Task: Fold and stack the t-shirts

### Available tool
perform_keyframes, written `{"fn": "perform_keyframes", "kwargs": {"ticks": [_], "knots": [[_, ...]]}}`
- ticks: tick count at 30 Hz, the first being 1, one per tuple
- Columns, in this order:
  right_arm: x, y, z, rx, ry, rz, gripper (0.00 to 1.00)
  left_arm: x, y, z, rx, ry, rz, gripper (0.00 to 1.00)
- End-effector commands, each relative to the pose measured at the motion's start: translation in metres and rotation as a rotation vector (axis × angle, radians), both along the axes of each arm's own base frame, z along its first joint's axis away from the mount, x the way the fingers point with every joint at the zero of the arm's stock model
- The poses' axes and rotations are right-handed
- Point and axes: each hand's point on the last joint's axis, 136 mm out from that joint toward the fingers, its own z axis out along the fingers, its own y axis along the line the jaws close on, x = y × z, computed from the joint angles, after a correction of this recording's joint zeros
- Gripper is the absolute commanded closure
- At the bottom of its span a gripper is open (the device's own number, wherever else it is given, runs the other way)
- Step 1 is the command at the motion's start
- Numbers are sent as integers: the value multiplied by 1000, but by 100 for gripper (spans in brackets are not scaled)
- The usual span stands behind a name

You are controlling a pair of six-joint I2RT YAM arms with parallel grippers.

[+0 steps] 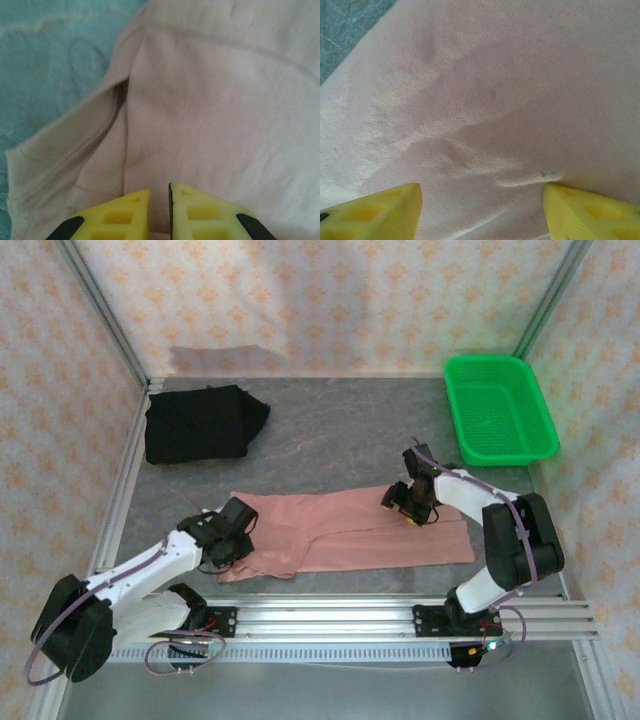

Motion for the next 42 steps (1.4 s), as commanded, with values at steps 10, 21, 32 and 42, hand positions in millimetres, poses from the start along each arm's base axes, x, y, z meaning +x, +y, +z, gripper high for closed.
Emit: {"fn": "perform_keyframes", "kwargs": {"ticks": [10, 21, 32, 42], "knots": [[2, -13, -5, -68, 34, -10, 35, -43, -25, -2, -64, 37, -115, 83], [-22, 22, 23, 140, -45, 100, 29, -6, 14, 44, 174, -62, 41, 76], [-63, 115, 53, 430, -40, 377, 38, 29, 13, 5, 194, 14, 106, 75], [-117, 221, 51, 475, 91, 695, 47, 30, 5, -15, 135, 45, 70, 76]]}}
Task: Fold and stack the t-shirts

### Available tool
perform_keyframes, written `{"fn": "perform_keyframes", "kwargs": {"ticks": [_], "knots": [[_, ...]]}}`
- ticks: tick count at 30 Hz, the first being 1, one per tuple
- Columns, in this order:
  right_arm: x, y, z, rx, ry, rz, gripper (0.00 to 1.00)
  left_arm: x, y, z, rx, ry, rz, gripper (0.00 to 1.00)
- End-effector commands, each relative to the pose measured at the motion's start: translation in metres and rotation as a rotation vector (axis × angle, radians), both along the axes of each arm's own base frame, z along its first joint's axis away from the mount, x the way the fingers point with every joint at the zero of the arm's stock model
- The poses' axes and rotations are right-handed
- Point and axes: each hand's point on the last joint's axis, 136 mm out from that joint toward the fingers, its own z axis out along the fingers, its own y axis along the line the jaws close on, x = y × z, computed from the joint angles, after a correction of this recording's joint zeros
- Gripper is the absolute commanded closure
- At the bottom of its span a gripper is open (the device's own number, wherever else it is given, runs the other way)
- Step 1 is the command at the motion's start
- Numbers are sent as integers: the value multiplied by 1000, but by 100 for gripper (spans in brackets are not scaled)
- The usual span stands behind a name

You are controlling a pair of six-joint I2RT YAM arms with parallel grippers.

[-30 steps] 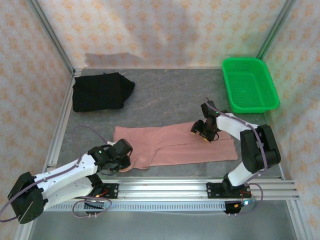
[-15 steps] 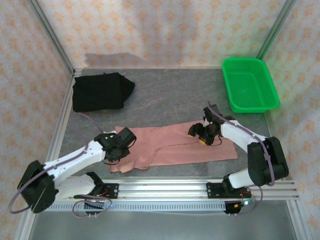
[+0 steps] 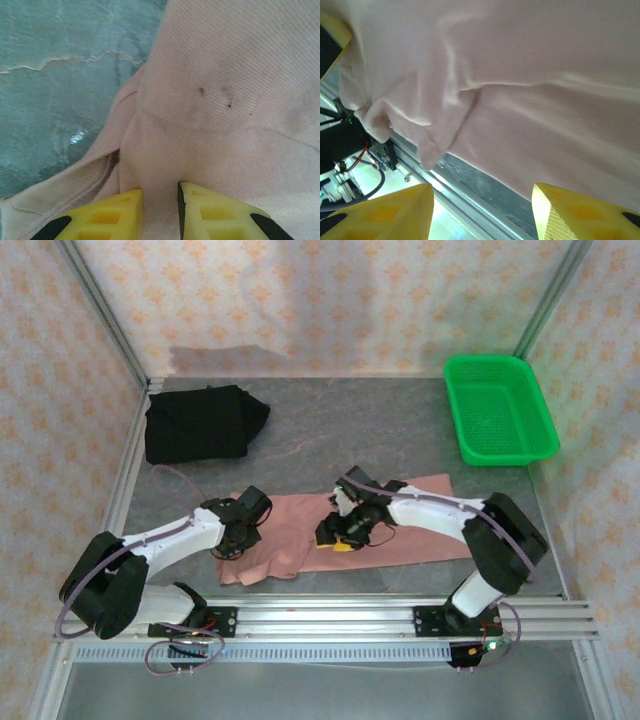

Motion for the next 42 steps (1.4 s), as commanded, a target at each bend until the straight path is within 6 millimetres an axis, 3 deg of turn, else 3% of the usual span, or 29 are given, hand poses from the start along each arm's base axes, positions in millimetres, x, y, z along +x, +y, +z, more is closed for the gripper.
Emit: {"fn": "perform_keyframes", "kwargs": {"ticks": [1, 4, 10, 21, 25, 32, 42], "knots": [[-10, 34, 9, 48, 19, 73, 48, -1, -1, -6, -13, -3, -25, 75], [-24, 49, -3, 10, 53, 126, 53, -5, -1, -9, -28, 1, -34, 76], [-38, 68, -18, -26, 82, 161, 54, -11, 0, -11, -44, -1, -42, 76], [-45, 72, -30, -84, 106, 159, 55, -22, 5, -14, -57, -12, -34, 76], [-43, 72, -36, -106, 106, 151, 67, -23, 6, -16, -56, -8, -37, 76], [-40, 60, -28, -140, 72, 152, 100, -23, 10, -15, -44, -4, -30, 77], [-50, 31, -30, -196, 92, 143, 100, -22, 22, -17, 4, 32, -8, 78]]}}
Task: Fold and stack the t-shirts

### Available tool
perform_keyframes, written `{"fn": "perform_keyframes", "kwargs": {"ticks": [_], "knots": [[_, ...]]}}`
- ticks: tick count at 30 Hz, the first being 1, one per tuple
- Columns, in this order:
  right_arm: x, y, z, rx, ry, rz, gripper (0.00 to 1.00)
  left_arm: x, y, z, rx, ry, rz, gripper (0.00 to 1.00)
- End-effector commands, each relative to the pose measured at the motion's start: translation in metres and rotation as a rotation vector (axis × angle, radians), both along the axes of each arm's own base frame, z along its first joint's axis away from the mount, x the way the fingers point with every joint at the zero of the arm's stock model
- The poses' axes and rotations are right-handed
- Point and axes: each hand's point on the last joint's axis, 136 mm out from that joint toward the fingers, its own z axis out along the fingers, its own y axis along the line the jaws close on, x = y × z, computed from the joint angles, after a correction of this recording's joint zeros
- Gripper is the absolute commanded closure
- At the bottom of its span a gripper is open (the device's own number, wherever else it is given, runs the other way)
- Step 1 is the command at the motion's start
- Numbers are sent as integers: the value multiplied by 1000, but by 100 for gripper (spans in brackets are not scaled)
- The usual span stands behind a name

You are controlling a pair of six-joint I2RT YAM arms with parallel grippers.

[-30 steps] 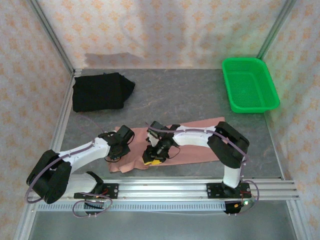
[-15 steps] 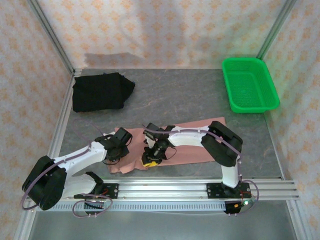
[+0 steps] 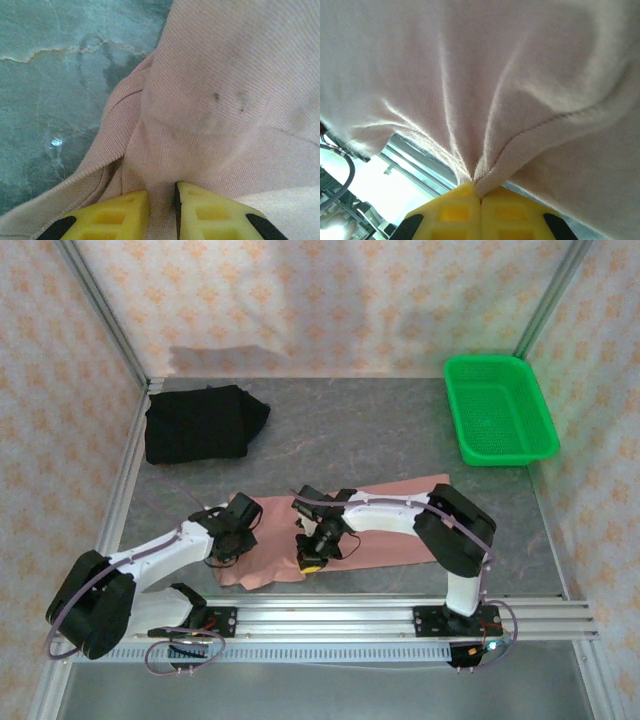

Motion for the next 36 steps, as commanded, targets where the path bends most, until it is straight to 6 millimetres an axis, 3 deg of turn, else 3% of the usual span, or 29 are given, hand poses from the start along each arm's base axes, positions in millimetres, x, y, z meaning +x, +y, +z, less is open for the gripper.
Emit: {"fn": "perform_keyframes", "kwargs": {"ticks": [1, 3, 8, 10, 12, 15, 17, 20, 24, 29, 36], "knots": [[-4, -16, -3, -47, 0, 1, 100, -17, 19, -11, 81, 90, -1, 78], [-5, -20, -8, -70, 6, 4, 99, -15, 20, -11, 88, 95, -2, 79], [11, -32, 2, -85, -43, -45, 58, 0, 10, -4, 64, 59, -36, 78], [25, -45, 14, -74, -78, -104, 50, 6, 11, 0, 90, 53, -51, 78], [42, -70, 26, -95, -128, -164, 45, 13, 13, 3, 122, 61, -64, 78], [69, -123, 36, -177, -193, -285, 42, 22, 12, 3, 144, 78, -74, 79], [84, -167, 31, -274, -216, -387, 42, 30, 12, 4, 160, 85, -73, 78], [100, -225, 15, -394, -235, -533, 42, 45, 8, 6, 175, 88, -78, 79], [111, -275, -15, -507, -246, -641, 43, 75, 2, 7, 217, 102, -106, 78], [98, -300, -35, -567, -216, -709, 43, 136, -26, 12, 198, 97, -155, 79], [63, -299, -31, -555, -154, -756, 44, 223, -66, -8, 197, 120, -231, 79]]}}
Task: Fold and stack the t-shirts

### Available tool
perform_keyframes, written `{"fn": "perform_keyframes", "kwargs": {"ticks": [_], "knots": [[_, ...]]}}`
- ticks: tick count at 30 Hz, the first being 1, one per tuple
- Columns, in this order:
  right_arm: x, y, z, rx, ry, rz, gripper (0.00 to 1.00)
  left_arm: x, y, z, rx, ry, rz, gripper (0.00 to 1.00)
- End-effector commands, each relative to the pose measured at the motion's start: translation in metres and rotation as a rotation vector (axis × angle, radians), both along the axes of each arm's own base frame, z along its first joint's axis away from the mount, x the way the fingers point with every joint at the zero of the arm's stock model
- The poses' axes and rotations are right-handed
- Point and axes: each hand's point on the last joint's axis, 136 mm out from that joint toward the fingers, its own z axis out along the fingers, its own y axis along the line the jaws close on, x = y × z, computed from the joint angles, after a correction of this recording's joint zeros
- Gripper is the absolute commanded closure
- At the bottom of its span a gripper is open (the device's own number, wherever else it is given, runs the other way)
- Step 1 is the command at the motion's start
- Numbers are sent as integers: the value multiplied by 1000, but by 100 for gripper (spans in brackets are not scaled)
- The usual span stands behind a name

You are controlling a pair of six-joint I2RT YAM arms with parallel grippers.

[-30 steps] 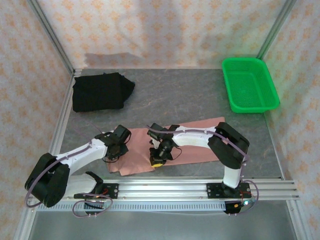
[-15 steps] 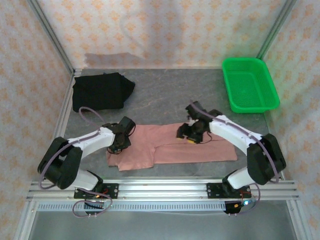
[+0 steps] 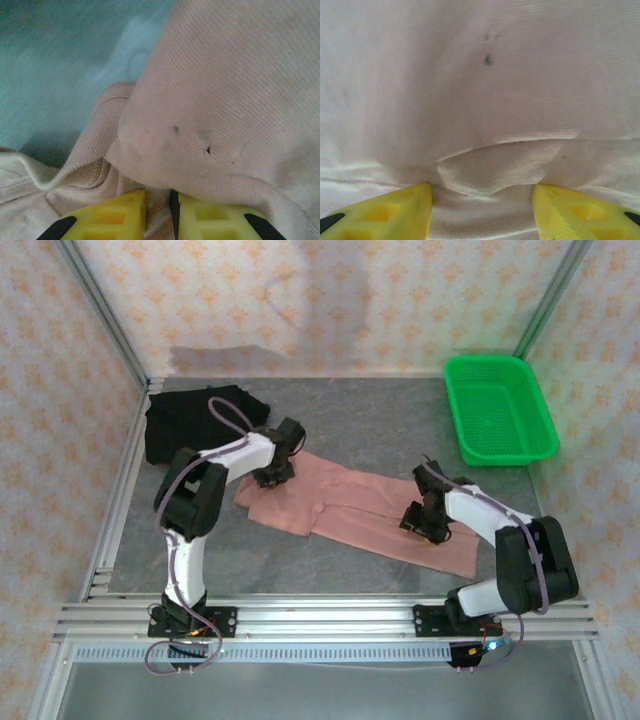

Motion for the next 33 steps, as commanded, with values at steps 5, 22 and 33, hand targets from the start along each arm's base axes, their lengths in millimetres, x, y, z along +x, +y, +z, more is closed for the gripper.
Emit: {"fn": "perform_keyframes", "kwargs": {"ticks": [5, 22, 33], "knots": [[-46, 10, 8, 15, 59, -63, 45, 71, -19, -30, 16, 81, -77, 78], [-22, 132, 91, 317, -142, -217, 38, 216, -64, 59, -547, -299, -92, 41], [-18, 11, 155, 42, -232, -67, 5, 161, -33, 285, -559, -566, -193, 17]]}}
